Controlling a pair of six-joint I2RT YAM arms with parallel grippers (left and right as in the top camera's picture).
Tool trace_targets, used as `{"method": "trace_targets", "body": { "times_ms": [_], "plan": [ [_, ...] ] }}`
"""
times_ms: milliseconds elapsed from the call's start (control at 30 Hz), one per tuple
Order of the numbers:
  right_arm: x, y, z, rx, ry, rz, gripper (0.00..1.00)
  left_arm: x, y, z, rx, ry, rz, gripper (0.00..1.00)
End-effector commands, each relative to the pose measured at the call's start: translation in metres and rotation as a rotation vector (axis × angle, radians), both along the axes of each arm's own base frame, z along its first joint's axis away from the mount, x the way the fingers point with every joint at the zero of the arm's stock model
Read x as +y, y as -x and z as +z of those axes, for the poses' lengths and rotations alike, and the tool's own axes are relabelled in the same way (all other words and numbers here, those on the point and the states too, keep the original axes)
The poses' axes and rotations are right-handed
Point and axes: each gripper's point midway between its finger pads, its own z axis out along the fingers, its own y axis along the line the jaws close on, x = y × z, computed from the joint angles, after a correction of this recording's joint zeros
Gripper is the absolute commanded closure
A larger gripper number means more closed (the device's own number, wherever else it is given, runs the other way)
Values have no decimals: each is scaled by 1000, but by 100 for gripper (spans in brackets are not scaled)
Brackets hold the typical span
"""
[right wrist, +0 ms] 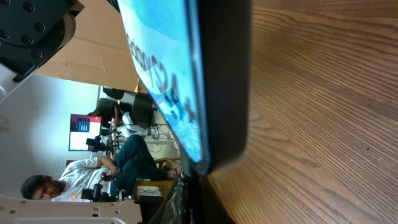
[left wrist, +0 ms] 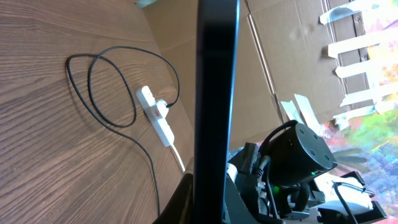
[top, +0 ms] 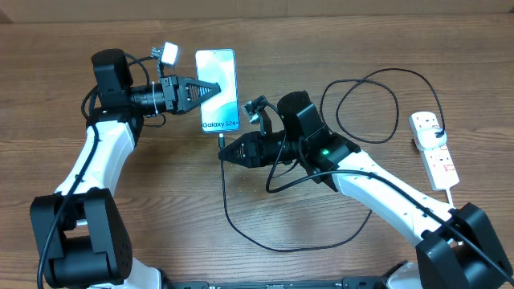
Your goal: Plug charger to phone and switch on socket
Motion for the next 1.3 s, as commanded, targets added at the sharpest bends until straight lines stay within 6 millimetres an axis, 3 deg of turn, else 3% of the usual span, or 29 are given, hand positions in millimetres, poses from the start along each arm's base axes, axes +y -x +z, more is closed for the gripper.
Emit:
{"method": "trace_targets", "body": {
  "times_ms": [0,1267],
  "plan": [
    [3,-1,10,-39,-17,9,96,-2,5,7,-48,10,-33,96],
    [-2,-8,17,-57,-49,10,96,-3,8,8,-13,22,-44,96]
  ]
}}
